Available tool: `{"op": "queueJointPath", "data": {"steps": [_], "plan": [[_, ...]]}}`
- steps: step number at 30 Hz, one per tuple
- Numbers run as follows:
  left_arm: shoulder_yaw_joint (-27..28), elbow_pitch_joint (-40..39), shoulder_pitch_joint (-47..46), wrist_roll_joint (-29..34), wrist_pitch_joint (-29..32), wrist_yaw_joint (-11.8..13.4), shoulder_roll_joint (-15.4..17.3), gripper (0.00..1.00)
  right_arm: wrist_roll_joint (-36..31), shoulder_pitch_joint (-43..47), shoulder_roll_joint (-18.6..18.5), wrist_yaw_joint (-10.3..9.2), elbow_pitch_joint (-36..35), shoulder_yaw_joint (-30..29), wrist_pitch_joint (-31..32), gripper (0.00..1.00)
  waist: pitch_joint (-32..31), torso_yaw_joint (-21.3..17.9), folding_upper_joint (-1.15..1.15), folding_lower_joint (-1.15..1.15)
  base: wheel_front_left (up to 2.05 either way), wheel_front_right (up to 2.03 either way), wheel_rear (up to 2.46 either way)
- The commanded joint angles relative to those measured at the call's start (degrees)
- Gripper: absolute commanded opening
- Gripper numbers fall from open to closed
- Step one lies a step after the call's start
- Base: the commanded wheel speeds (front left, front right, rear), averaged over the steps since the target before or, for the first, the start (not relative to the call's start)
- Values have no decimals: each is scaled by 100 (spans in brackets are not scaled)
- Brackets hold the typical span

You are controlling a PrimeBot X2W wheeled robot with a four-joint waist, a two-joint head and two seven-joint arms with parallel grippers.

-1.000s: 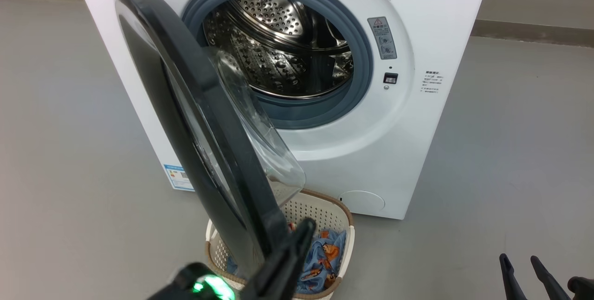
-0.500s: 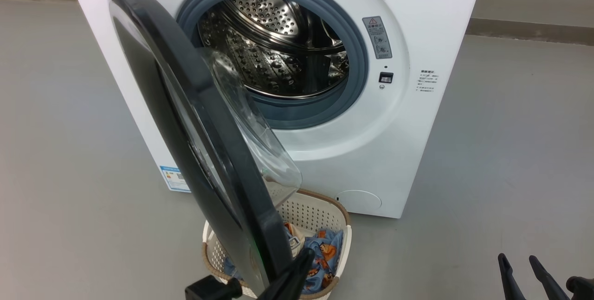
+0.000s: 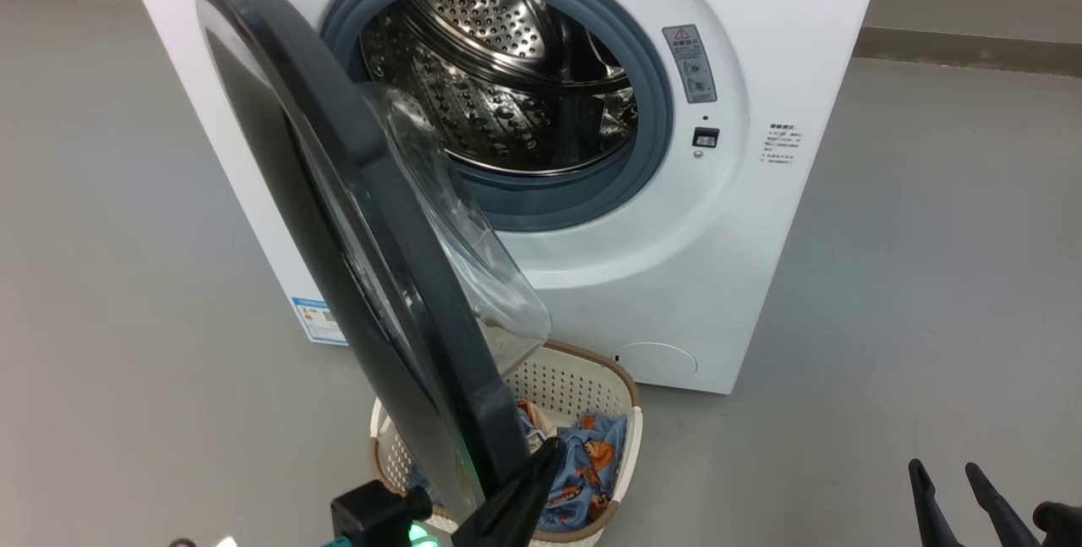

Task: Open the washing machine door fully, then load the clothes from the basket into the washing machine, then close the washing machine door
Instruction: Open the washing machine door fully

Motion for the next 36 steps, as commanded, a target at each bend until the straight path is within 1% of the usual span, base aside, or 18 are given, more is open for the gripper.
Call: {"op": "queueJointPath", "data": {"steps": [1, 11, 22, 36], "plan": [[229, -88, -302, -42, -71, -10, 30, 0, -64, 25, -120, 9, -143, 116, -70, 100, 7, 14, 0, 0, 0, 0, 0], [271, -34, -308, -24, -105, -10, 80, 0, -79, 16, -90, 9, -148, 112, -70, 100, 27, 187, 0, 0, 0, 0, 0], [276, -96, -230, 17, -94, 66, 141, 0, -85, -27, -64, 9, -161, 153, -70, 100, 23, 461, 0, 0, 0, 0, 0], [323, -71, -210, -78, -43, 123, 237, 0, -81, -37, -60, 9, -188, 180, -70, 100, 26, 753, 0, 0, 0, 0, 0]]}}
